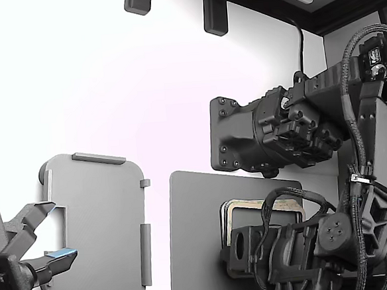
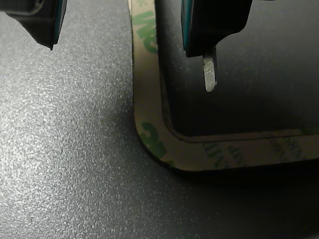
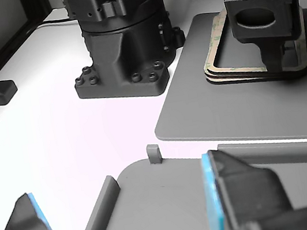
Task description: Move top rectangular frame to the holder.
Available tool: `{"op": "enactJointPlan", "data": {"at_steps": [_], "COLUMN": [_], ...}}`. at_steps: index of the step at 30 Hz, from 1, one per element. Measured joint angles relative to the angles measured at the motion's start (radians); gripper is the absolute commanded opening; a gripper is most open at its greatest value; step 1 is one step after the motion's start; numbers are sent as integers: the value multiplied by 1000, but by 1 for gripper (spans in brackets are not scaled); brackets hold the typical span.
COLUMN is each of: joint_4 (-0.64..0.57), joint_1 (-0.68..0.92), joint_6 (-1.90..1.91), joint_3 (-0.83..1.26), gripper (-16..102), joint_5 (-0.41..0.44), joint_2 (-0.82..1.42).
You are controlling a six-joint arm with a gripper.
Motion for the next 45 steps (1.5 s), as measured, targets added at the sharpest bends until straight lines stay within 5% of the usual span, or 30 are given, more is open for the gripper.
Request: {"op": "enactJointPlan", "data": {"at_steps": [14,45], "joint_4": [-5,-29], "joint_1": [3,3], "joint_6": [0,29], "joint_3": [20,35], "gripper": [96,56], "joint_5": [5,23], "joint_2": [-12,-31]}}
